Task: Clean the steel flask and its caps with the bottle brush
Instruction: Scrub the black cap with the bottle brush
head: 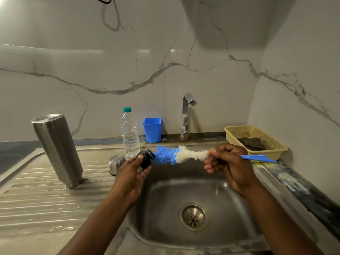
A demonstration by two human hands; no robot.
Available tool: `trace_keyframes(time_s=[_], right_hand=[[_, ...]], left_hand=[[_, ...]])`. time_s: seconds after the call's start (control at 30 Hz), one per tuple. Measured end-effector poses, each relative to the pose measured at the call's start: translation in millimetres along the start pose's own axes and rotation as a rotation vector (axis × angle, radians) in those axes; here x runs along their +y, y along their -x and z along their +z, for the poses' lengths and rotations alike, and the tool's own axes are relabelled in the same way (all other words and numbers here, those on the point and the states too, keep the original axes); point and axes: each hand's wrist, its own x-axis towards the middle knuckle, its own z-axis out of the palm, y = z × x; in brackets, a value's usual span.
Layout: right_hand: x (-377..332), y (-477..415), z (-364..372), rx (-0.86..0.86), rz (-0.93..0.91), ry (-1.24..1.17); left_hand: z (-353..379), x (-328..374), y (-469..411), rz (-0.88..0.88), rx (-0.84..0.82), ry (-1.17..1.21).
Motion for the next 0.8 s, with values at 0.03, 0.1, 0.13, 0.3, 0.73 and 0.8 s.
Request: trace_keyframes(time_s=[0.03, 0.1, 0.13, 0.3, 0.73, 0.8], right_hand=[[0.7, 0.7, 1.4, -0.007, 0.001, 0.007], [5.4, 2.9, 6.9, -0.030, 0.002, 0.038], [7.5, 3.6, 8.6, -0.038, 0.002, 0.052], [-1.8, 0.5, 0.3, 0.016, -0.017, 0.007], [-1.7, 3.8, 3.3, -0.021, -0.037, 0.021], [3.6, 4.0, 7.1, -0.021, -0.033, 0.062]], left_hand=[[-0.3, -0.8, 0.8, -0.013, -0.009, -0.006], [-1.1, -6.2, 4.5, -0.066, -0.038, -0.047], [-0.6, -8.6, 5.7, -0.083, -0.044, -0.064], [0.1, 1.3, 1.2, -0.008, -0.007, -0.015], [0.0, -7.2, 3.8, -0.051, -0.058, -0.115], [4.3, -8.8, 8.3, -0.063, -0.092, -0.122]])
